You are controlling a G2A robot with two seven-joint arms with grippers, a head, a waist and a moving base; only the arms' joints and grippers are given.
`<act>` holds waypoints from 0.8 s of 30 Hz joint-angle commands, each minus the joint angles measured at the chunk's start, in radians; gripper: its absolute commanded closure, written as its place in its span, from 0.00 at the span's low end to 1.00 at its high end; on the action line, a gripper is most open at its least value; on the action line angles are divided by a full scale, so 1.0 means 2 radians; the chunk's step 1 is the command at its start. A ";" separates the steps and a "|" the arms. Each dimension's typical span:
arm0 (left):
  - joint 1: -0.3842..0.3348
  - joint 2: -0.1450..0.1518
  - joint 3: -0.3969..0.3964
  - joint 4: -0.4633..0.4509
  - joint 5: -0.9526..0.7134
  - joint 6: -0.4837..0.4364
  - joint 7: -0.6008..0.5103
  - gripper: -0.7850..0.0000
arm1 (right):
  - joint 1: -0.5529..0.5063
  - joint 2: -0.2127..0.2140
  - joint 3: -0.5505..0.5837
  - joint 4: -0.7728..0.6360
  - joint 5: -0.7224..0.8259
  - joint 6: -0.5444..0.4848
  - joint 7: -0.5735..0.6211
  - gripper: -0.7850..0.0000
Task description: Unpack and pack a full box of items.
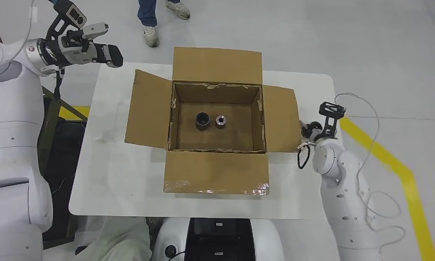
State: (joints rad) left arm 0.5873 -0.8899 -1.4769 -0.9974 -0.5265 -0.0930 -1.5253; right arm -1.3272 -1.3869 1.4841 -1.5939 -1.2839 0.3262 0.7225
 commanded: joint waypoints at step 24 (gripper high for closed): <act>0.000 0.000 0.000 0.000 0.000 0.000 0.000 0.00 | 0.003 0.001 -0.003 -0.001 -0.004 0.001 0.004 0.89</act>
State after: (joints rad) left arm 0.5873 -0.8899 -1.4769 -0.9974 -0.5265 -0.0930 -1.5253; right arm -1.3166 -1.3846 1.4768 -1.5851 -1.2911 0.3272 0.7308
